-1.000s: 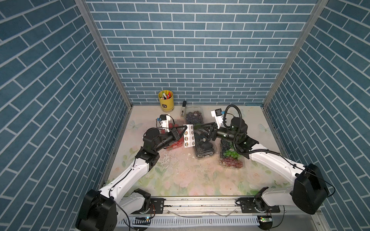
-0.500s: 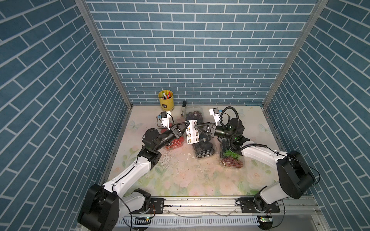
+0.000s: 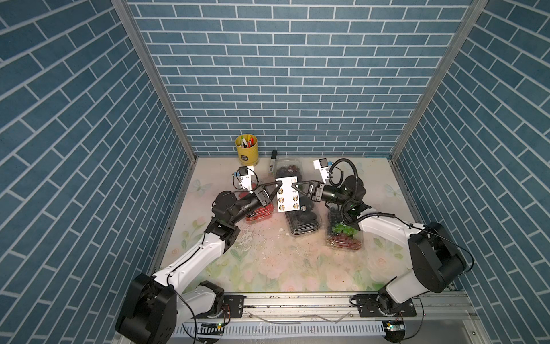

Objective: Label fruit boxes
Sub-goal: Place the label sticker at the center of the board.

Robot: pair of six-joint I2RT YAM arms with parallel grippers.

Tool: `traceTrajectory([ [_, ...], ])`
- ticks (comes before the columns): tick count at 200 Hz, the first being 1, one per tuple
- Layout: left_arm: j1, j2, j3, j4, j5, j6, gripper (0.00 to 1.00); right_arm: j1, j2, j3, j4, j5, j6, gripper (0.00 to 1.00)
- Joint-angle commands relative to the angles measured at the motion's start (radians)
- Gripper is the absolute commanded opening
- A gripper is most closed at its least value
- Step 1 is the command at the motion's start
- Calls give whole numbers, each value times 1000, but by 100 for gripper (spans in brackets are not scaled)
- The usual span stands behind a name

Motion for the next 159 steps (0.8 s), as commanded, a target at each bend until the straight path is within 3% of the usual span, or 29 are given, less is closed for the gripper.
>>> traceTrajectory([
  [1, -4, -32, 23, -111, -30, 79, 58, -48, -34, -22, -48, 53, -31, 0],
  [40, -3, -132, 41, -435, -189, 243, 99, -175, -120, -32, -391, 269, -259, 0],
  [70, -2, -199, 23, -575, -316, 311, 100, -280, -134, -35, -531, 482, -384, 0],
  [104, -2, -242, 3, -670, -412, 355, 99, -423, -50, -43, -513, 638, -387, 0],
  [159, -2, -295, -52, -665, -458, 397, 100, -655, 185, -36, -347, 651, -210, 0],
])
